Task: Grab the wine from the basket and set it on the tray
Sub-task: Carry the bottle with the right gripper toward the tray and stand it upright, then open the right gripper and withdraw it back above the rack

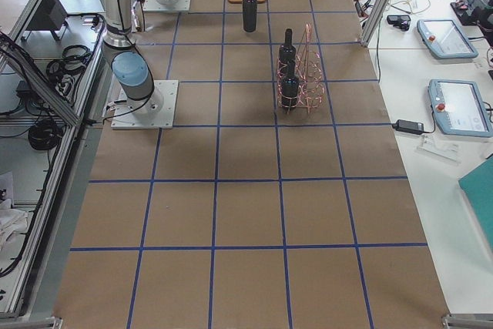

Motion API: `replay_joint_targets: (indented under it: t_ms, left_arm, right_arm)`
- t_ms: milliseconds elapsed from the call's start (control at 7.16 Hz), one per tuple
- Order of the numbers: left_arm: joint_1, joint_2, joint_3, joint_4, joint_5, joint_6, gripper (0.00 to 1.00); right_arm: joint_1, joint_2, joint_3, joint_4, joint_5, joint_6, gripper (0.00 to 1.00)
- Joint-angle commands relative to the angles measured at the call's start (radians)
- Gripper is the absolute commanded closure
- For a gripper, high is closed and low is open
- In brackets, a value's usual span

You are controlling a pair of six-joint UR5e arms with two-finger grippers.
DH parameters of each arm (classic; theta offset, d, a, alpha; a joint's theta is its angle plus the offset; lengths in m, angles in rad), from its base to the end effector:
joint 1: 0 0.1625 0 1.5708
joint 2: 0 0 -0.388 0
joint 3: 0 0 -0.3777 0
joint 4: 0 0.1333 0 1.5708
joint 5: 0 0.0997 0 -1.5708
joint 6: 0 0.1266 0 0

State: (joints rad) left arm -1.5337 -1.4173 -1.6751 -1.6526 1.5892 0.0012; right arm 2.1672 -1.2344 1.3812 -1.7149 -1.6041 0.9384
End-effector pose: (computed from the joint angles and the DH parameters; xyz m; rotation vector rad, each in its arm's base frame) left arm -0.1155 -0.4180 0.4347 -0.0556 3.1229 0.0515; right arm 0.4444 -0.4248 0.3467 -0.5301 -3.0701 0.0330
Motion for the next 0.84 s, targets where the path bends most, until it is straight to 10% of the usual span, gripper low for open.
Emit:
replay_joint_targets:
  t_ms: [0,419,699]
  left_arm:
    - [0.003,-0.002,0.0,0.001,0.0,0.0,0.0]
    - [0.003,-0.008,0.0,0.001,0.0,0.0,0.0]
    - [0.017,0.003,0.0,-0.004,0.006,0.003,0.0]
  right_arm:
    - [0.002,-0.02,0.033,0.0,0.0,-0.001,0.79]
    - [-0.004,-0.043,0.038,0.014,-0.014,-0.01,0.0]
    - [-0.004,-0.054,0.039,0.017,-0.054,-0.027,0.0]
